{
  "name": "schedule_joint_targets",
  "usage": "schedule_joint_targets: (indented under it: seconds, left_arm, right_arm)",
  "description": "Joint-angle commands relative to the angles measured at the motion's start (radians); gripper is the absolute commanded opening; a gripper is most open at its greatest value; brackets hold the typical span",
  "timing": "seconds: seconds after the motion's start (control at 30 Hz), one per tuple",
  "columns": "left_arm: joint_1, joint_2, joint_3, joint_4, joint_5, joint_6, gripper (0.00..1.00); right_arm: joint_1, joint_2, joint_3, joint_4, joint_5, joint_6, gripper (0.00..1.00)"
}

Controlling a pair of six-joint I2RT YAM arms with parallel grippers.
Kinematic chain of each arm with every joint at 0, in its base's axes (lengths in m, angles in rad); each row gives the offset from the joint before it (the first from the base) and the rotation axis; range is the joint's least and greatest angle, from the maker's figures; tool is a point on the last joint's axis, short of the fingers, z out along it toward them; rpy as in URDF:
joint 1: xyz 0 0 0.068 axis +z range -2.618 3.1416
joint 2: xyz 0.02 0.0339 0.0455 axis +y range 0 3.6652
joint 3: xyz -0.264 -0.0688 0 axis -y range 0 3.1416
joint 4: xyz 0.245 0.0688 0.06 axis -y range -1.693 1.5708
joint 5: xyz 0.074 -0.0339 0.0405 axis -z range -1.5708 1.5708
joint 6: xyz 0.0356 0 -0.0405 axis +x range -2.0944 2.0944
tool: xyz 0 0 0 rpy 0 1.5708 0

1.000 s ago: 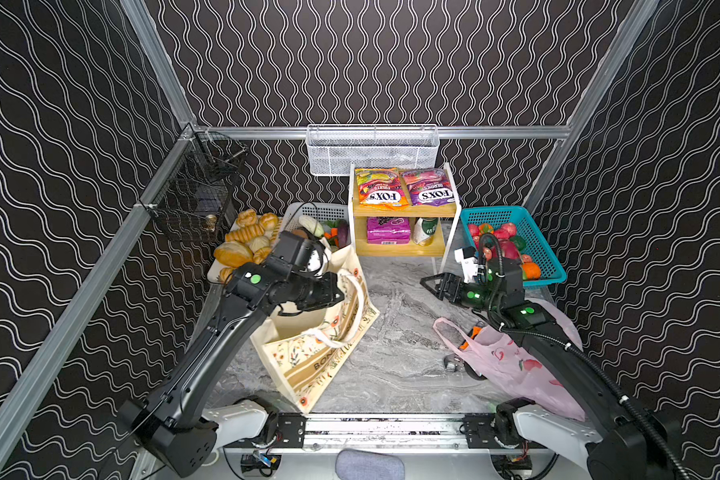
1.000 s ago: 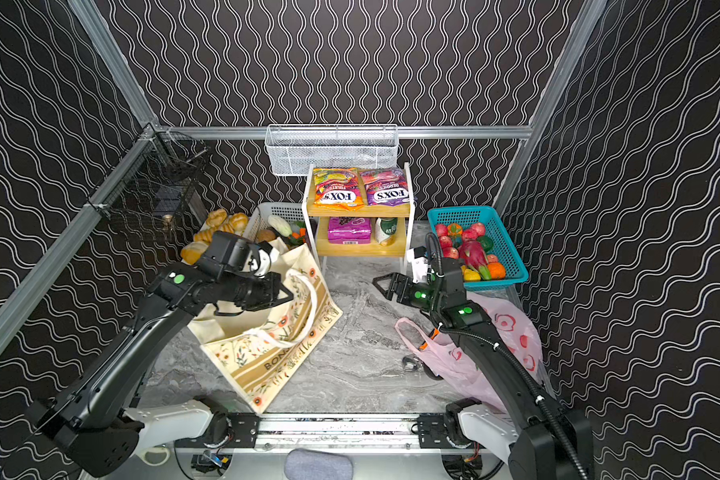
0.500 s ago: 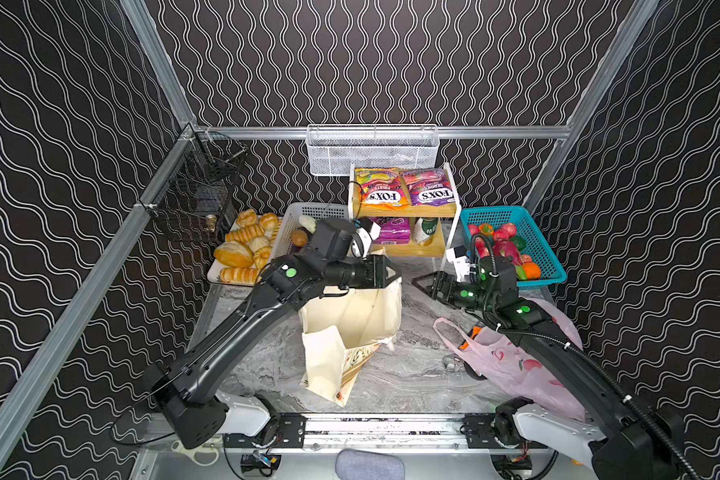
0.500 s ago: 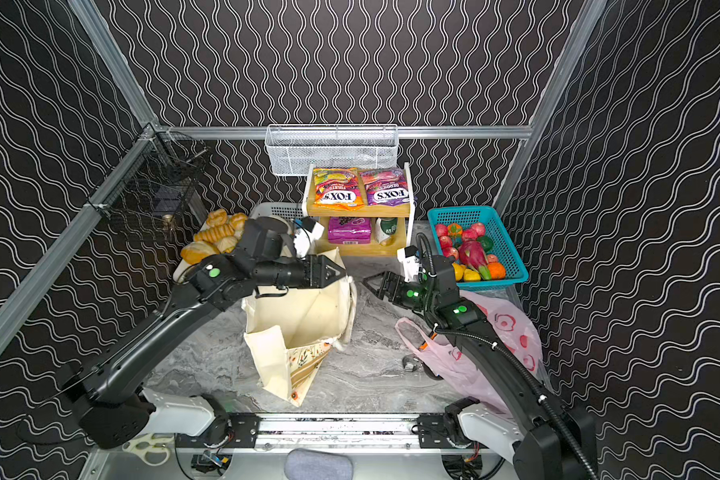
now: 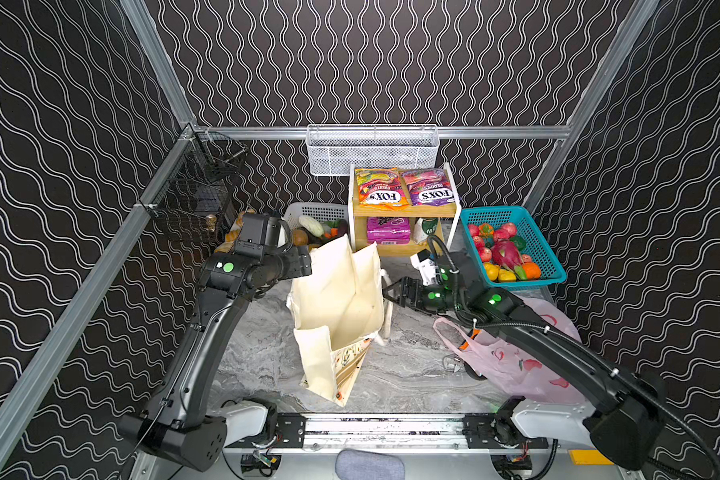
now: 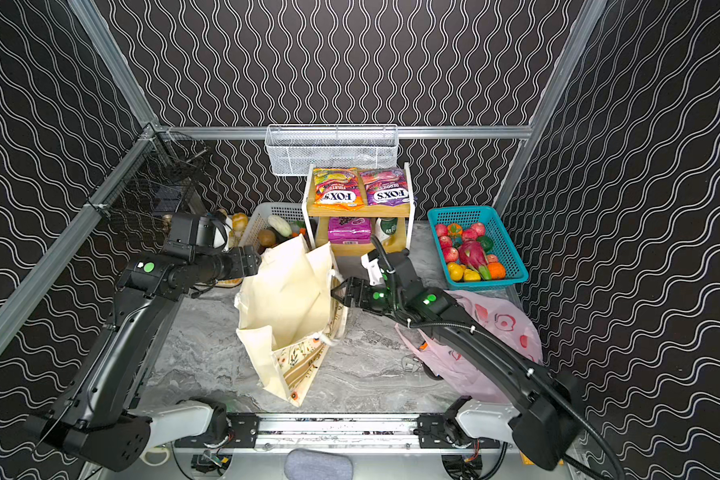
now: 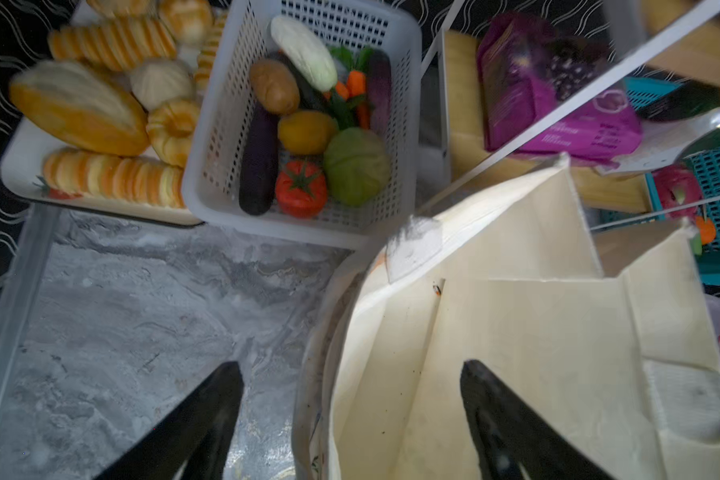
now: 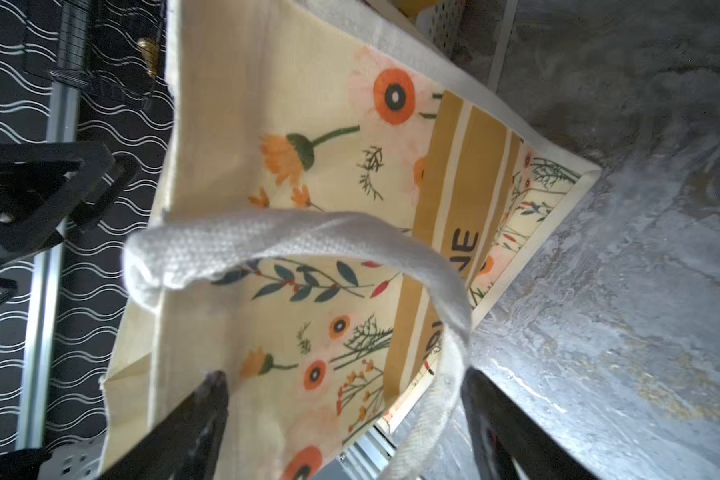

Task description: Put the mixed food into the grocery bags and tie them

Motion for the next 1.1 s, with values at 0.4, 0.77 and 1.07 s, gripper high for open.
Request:
schedule_joint_targets:
  seconds: [0.4, 0.77, 1.07]
  left_arm:
    - [0.024, -0.098, -0.273, 0.128, 0.42, -0.078, 0.34]
    - [0.025, -0.253, -0.365, 0.14, 0.341, -0.148, 0.1]
    - [0.024, -0.228, -0.316, 0.128, 0.272, -0.133, 0.36]
  right_arm:
    - [-0.005, 0.171, 0.129, -0.083, 0.16, -0.207, 0.25]
    - [-0.005, 0.253, 0.187, 0.014, 0.071, -0.249, 0.15]
    - [-0.006, 0.241, 0.196, -0.028, 0.1, -0.256, 0.36]
